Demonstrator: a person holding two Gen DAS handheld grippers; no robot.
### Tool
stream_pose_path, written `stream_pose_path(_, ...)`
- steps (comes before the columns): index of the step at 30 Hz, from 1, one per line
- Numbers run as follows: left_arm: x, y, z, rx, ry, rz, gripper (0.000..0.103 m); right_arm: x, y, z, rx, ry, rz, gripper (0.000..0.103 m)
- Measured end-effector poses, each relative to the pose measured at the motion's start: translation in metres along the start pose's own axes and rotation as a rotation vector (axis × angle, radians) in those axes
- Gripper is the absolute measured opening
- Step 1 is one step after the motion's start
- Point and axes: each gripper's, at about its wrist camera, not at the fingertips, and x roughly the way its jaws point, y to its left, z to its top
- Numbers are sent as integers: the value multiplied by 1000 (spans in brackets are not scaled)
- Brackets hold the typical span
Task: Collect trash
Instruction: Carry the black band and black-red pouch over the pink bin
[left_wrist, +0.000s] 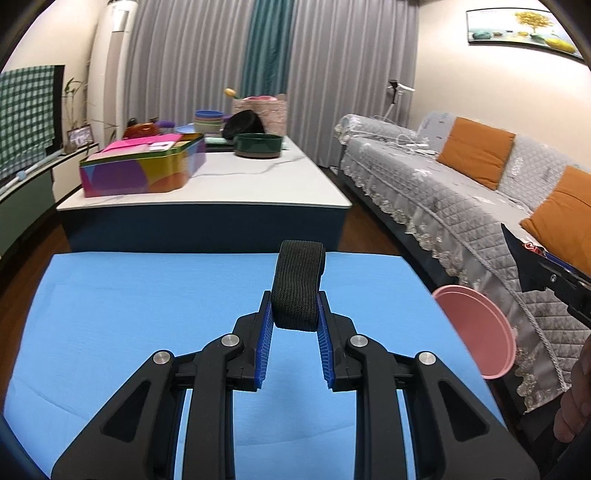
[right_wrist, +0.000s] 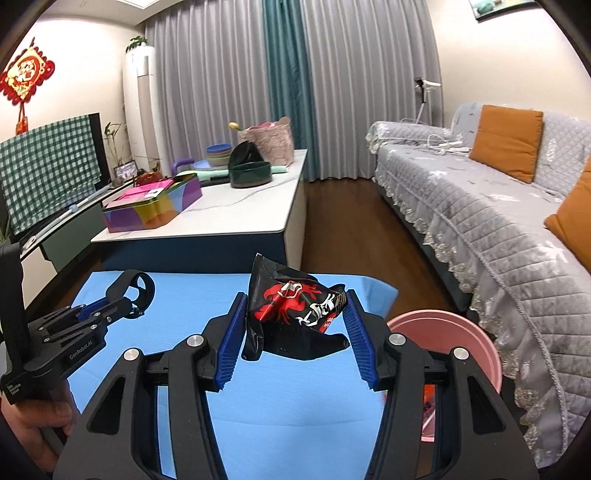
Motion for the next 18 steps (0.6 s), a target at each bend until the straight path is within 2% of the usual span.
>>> stream_pose_path(18, 15, -62, -7, 48, 11, -105, 22, -7, -55, -16, 56, 6, -99, 53)
